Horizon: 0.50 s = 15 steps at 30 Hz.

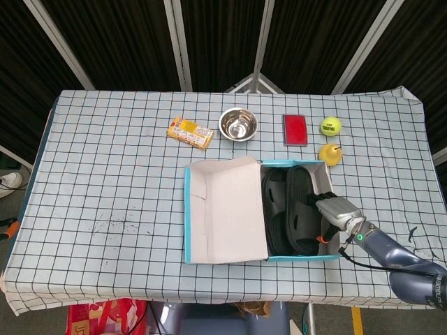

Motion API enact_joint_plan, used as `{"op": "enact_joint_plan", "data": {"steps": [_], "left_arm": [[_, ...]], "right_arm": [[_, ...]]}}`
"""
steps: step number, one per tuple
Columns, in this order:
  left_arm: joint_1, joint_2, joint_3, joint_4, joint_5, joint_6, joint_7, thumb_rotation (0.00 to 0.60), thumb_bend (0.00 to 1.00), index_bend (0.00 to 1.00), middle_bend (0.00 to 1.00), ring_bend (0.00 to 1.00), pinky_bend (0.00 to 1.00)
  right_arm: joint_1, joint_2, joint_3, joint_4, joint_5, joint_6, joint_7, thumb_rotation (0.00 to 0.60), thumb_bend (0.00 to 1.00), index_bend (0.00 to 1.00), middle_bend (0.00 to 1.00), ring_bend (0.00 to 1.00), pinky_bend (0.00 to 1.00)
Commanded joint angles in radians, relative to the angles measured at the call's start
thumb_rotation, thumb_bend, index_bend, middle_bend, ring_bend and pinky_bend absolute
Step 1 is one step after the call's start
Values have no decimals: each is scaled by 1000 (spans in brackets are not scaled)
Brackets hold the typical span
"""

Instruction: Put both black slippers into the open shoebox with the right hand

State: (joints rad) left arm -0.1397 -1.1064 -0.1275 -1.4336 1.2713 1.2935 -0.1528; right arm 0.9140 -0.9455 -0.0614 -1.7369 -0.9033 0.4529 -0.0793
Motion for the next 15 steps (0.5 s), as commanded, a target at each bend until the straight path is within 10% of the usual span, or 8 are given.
{"op": "enact_joint_plan", "data": {"steps": [1, 15], "left_arm": [[1, 1, 0, 1, 0, 1, -2, 600, 335, 27, 0, 0, 71], [0, 2, 1, 1, 3, -1, -9, 600, 335, 27, 0, 0, 71]], "right_arm": [[5, 0, -5, -8, 13, 11, -7, 600, 256, 0, 0, 0, 0], [10, 63, -19, -72, 27, 31, -22, 600, 244, 0, 0, 0, 0]]}}
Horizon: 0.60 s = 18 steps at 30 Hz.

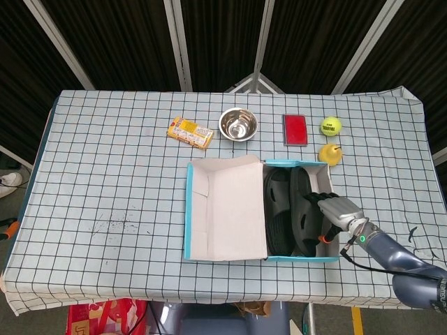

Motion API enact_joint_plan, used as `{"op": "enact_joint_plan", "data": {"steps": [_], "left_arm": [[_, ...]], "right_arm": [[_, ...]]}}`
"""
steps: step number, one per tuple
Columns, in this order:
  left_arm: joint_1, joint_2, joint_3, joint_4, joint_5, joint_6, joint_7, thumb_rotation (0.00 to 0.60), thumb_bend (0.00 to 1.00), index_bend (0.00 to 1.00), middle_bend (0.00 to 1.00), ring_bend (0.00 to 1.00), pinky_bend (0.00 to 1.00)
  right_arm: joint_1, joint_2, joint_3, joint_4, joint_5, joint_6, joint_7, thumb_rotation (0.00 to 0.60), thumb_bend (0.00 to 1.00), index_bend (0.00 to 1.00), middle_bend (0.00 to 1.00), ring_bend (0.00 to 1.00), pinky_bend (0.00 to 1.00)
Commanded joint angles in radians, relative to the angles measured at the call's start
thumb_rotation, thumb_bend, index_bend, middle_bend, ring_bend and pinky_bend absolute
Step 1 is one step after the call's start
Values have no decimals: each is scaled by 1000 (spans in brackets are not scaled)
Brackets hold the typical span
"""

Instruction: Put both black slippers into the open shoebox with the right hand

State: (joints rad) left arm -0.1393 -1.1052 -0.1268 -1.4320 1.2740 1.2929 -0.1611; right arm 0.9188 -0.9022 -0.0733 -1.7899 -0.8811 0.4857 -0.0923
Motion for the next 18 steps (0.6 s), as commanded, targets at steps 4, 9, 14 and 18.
{"op": "enact_joint_plan", "data": {"steps": [4, 9, 14, 18], "left_arm": [[-1, 1, 2, -2, 6, 0, -3, 600, 335, 27, 0, 0, 71], [1, 3, 2, -2, 9, 3, -10, 600, 335, 27, 0, 0, 71], [2, 5, 2, -1, 11, 5, -18, 600, 335, 27, 0, 0, 71], [2, 7, 3, 1, 14, 4, -26, 600, 335, 27, 0, 0, 71]], "right_arm": [[19, 50, -16, -48, 21, -7, -22, 600, 212, 0, 0, 0, 0], [40, 72, -33, -70, 47, -26, -37, 600, 204, 0, 0, 0, 0], [58, 98, -48, -90, 70, -31, -49, 600, 203, 0, 0, 0, 0], [48, 142, -31, -128, 73, 3, -26, 600, 204, 0, 0, 0, 0]]}}
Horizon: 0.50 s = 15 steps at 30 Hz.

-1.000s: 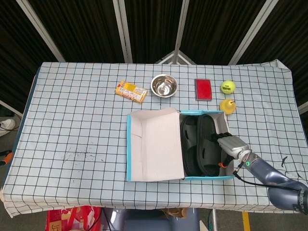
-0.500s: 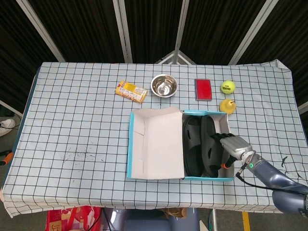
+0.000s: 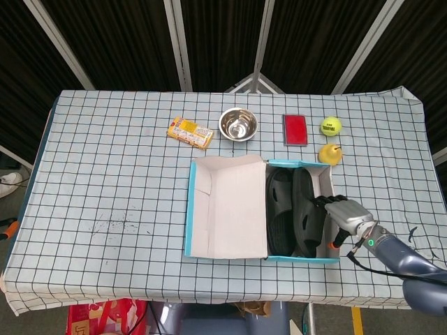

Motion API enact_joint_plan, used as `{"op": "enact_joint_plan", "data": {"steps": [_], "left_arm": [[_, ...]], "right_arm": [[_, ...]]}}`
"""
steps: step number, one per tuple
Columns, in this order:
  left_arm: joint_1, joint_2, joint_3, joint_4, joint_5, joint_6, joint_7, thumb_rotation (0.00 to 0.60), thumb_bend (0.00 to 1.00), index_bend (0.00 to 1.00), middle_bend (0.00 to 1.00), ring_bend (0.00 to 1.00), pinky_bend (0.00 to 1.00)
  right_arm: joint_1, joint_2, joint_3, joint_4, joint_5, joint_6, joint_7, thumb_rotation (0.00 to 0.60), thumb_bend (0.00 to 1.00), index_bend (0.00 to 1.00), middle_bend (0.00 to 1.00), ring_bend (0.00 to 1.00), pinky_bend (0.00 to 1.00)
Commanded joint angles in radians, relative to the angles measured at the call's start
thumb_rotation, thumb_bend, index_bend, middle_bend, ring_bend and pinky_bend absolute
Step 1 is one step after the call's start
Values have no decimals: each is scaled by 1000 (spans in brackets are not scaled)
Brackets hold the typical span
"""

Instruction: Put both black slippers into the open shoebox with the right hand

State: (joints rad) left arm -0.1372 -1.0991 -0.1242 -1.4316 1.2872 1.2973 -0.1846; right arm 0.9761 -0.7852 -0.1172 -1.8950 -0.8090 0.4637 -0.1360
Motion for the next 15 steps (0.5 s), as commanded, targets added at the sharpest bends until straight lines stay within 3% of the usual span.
{"op": "enact_joint_plan", "data": {"steps": [1, 3, 9, 15], "left_arm": [[1, 1, 0, 2, 1, 1, -5, 600, 335, 27, 0, 0, 71], [2, 2, -1, 4, 1, 2, -11, 600, 335, 27, 0, 0, 71], [3, 4, 1, 5, 8, 5, -20, 600, 335, 27, 0, 0, 71], [5, 6, 1, 3, 8, 9, -21, 600, 335, 27, 0, 0, 71]], "right_arm": [[-28, 42, 26, -38, -7, 63, 34, 600, 204, 0, 0, 0, 0], [-67, 53, 42, -57, -35, 138, 50, 600, 204, 0, 0, 1, 0], [-275, -38, 101, -69, -179, 578, 99, 600, 216, 8, 65, 97, 0], [-409, -75, 113, -99, -328, 769, 166, 600, 272, 214, 255, 241, 18]]}}
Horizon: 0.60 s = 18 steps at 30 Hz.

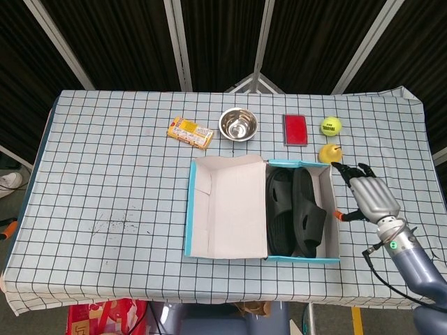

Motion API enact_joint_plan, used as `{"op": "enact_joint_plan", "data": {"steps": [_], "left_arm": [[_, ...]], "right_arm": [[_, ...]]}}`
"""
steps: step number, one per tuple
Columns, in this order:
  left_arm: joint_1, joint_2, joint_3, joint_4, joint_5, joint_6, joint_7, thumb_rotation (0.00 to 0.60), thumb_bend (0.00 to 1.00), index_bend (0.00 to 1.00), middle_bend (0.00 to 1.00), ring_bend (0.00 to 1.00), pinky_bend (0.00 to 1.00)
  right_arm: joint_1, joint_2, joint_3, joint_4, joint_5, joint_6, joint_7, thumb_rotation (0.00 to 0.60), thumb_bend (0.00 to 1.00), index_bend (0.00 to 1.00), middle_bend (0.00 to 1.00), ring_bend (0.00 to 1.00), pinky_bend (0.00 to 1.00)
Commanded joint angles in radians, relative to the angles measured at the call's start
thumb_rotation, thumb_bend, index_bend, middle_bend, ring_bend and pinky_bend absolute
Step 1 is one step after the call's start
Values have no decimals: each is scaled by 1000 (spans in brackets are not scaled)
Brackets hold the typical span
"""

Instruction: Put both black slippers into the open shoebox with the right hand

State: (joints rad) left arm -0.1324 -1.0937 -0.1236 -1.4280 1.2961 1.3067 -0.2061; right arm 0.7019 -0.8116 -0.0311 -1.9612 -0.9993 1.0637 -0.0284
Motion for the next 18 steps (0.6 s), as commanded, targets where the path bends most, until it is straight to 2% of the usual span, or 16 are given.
{"op": "enact_joint_plan", "data": {"steps": [1, 6, 10, 15, 18], "left_arm": [[0, 0, 0, -1, -1, -1, 1, 600, 335, 27, 0, 0, 71], [2, 3, 0, -3, 4, 6, -3, 600, 335, 27, 0, 0, 71], [8, 7, -1, -3, 4, 15, -14, 600, 335, 27, 0, 0, 71], [13, 13, 2, -8, 19, 28, -24, 600, 335, 27, 0, 0, 71], [17, 17, 4, -17, 34, 43, -30, 600, 335, 27, 0, 0, 71]], "right_arm": [[-147, -51, 24, -40, -155, 183, 59, 600, 275, 255, 276, 256, 30], [-226, -65, -3, -83, -245, 256, 47, 600, 287, 358, 361, 341, 110], [-334, -102, -40, -98, -356, 375, 75, 600, 300, 365, 367, 346, 125], [-475, -210, -84, -15, -486, 538, 74, 600, 315, 366, 367, 345, 125], [-538, -282, -100, 68, -522, 600, 12, 600, 315, 362, 330, 289, 112]]}}
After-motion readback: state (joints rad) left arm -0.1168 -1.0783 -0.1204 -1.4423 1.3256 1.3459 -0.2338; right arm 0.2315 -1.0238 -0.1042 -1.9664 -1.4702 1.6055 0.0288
